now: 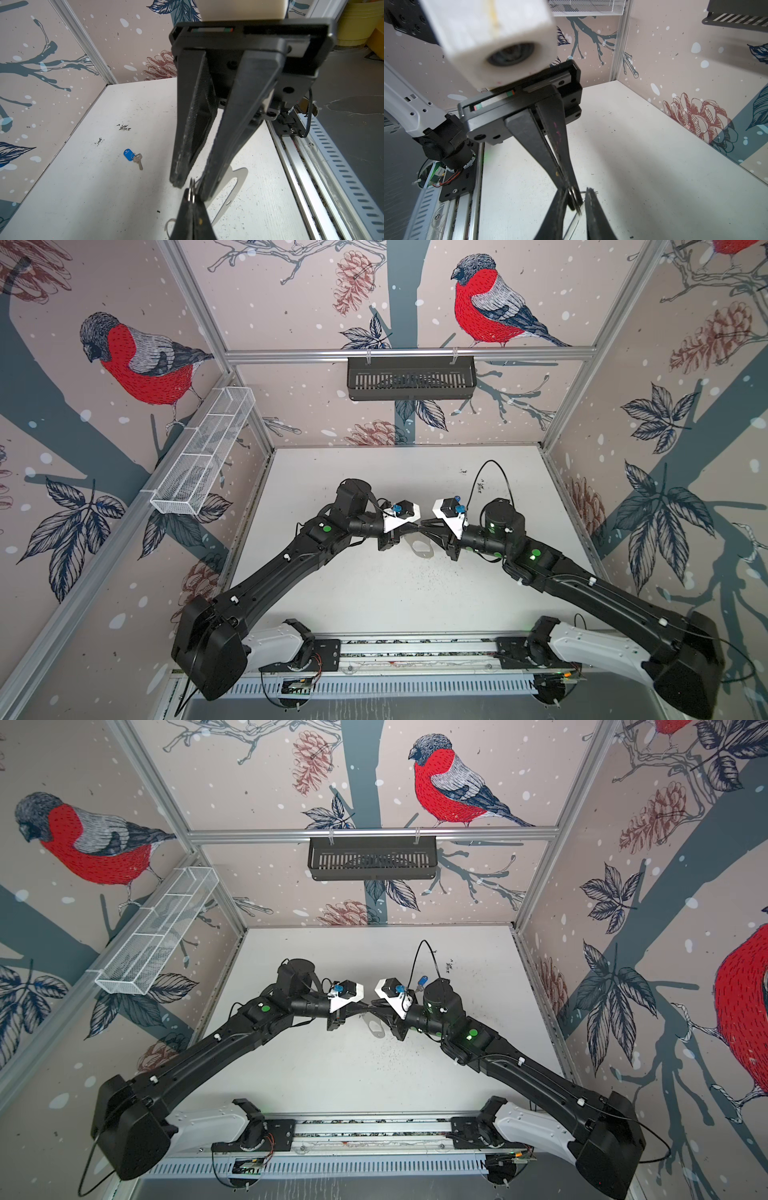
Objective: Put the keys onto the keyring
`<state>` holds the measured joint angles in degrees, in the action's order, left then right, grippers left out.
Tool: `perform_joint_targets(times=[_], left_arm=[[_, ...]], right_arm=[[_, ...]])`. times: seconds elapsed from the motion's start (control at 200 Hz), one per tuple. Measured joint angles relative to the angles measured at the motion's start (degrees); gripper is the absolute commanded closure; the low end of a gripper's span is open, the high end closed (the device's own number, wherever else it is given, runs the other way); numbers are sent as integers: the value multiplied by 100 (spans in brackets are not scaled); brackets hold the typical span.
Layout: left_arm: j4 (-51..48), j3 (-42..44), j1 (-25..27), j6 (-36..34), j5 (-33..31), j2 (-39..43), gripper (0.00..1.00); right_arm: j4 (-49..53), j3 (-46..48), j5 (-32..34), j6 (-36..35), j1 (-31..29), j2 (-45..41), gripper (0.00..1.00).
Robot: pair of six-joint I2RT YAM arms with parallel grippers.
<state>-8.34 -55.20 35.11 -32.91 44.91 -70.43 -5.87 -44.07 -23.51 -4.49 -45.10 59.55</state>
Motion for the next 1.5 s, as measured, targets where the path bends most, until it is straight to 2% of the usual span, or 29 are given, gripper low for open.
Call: perform_joint_targets(times=[0.285,0.705,0.946,1.126,1.201,1.316,1.401,1.496], left_arm=[[-9,2,0,-9,-24,35,100],[-131,15,0,-2,-70,94,100],[-129,52,-2,13,-146,133,100],[-52,131,-2,98,-164,219,94],[17,164,0,101,-162,251,100],[94,181,4,105,-160,269,100],[149,188,4,103,-160,256,100],[210,190,4,98,-162,225,100]], right_arm=[[-4,-4,-87,4,28,46,84],[-17,-17,-205,-20,44,87,94],[22,-61,-282,-125,55,138,96],[24,-74,-361,-144,92,122,97],[22,-74,-409,-144,116,101,98],[17,-70,-479,-140,166,68,98],[11,-70,-487,-122,195,63,93],[15,-68,-435,31,280,33,70]])
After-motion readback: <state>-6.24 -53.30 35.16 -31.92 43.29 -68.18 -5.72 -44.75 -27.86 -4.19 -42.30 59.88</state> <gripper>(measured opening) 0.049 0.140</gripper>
